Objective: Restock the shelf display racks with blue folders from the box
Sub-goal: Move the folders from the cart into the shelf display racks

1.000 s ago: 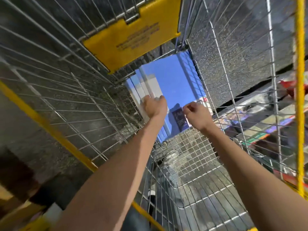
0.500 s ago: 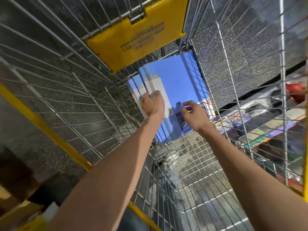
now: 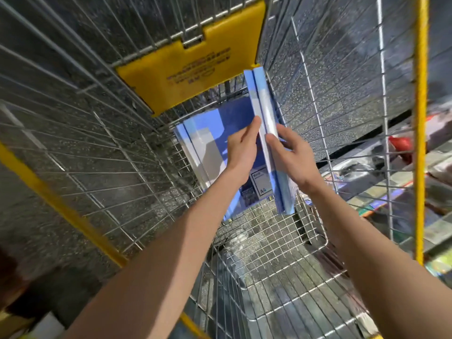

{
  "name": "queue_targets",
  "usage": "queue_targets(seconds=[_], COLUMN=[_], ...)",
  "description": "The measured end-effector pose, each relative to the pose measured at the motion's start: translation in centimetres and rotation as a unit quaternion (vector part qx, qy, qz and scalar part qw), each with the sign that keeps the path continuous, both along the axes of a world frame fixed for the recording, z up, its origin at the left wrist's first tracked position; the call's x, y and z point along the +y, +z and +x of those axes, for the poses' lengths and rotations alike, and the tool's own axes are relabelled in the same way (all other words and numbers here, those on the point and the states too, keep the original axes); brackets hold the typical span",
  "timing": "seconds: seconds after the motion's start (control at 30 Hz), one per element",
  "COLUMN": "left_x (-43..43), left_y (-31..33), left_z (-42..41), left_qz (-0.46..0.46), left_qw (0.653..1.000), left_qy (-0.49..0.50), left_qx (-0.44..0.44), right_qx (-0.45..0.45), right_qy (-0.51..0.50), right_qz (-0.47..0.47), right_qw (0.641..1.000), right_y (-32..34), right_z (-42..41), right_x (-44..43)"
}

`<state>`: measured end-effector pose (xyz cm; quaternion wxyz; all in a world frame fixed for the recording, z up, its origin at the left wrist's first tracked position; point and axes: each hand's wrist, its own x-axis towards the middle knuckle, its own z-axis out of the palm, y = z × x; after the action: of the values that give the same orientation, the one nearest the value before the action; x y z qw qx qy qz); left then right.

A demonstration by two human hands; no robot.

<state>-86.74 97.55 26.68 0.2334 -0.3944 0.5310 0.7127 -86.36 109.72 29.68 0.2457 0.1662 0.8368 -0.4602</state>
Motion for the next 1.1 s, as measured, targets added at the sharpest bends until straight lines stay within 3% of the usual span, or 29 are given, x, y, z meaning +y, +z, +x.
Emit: queue_targets(seconds=[0.4,0.77,0.9,1.1], left_x=[-0.6,-0.9,-0.6,-0.1], left_y=[-0.2,0.6,0.9,2.3], left_z=[-1.1,-1.4,-1.5,-2.9], left_qz=[0.053,0.099,0.108,0.081], left_qw=[0.996,0.993,0.993,0.989], left_qy=[-0.069,-0.058,-0.046,-0.114], left_qx=[0.025,-0.004,-0.031,-0.039], right_qx=[0.023,0.072,0.035,0.008], right_qy=[0.033,0.096,0.081,0.134], right_qz=[0.029,0.155,0.145,0.188], right_qw=[0.999,0.981,0.985,0.973], right_y=[0.1,-1.0,-1.0,0.2], right_z=[-0.5,0.0,0.3,-0.7], right_x=[1.2,0.0,0.4,1.8])
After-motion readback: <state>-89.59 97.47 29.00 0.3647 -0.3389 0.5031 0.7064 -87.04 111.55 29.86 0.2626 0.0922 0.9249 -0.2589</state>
